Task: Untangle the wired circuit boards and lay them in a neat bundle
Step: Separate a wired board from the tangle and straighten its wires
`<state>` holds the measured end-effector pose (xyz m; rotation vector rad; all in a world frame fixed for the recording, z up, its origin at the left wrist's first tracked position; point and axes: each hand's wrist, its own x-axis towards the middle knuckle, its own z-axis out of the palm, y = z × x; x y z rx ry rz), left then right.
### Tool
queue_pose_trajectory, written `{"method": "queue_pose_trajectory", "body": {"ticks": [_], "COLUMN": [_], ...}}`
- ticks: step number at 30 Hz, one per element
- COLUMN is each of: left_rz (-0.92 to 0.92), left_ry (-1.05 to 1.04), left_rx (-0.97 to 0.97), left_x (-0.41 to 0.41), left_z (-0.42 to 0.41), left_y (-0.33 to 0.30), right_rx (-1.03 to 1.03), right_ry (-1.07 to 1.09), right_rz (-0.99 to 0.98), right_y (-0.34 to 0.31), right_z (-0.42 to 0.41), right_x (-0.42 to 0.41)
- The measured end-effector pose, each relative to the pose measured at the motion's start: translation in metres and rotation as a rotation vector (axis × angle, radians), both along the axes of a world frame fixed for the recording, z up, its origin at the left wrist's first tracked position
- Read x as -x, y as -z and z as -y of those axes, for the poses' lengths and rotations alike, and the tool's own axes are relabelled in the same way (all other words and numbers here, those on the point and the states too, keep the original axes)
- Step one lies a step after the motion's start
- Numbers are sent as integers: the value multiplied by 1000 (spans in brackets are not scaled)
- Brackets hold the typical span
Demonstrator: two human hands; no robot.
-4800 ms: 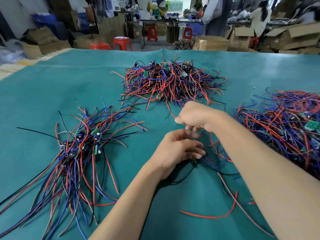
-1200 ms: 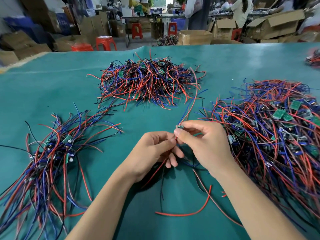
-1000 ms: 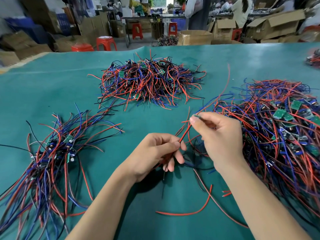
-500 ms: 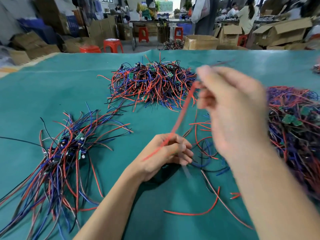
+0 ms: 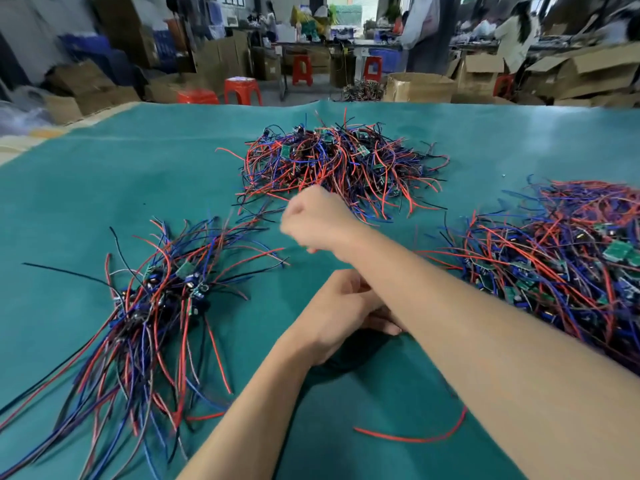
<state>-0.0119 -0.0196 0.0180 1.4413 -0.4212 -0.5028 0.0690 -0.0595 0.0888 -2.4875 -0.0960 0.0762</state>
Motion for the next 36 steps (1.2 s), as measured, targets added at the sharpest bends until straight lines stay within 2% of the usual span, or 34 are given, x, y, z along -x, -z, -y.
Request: {"method": "queue_pose_trajectory", "body": {"ticks": [2, 6, 10, 15, 19, 25, 29, 31, 33, 36], "left_rz": [-30, -50, -66, -89, -115, -119, -142, -183, -239, -325], "left_ry": [23, 47, 60, 46, 33, 31, 20, -10, -75, -192], "left_rx": [10, 29, 52, 52, 60, 70, 87, 128, 196, 311], "left_x": [-5, -6, -5, -3, -2, -2, -2, -3, -6, -10], "left_z": [1, 0, -1, 0, 0, 0, 0, -1, 0, 3], "left_y": [3, 4, 2, 1, 0, -3, -3, -3, -3, -4], "right_rx": [18, -108, 63, 152, 232, 232, 121, -20, -221, -373], "right_ry": [113, 223, 387, 510, 545, 535, 537, 523, 446, 281], "right_rz": [-12, -87, 112, 235, 296, 232, 121, 67, 33, 12], "right_y": [9, 22, 30, 41, 46, 46, 38, 34, 28, 18], "right_z": [15, 29, 35, 46, 48, 50, 64, 80, 94, 109], "right_x": [-16, -36, -45, -54, -59, -60, -53, -44, -21, 29]}}
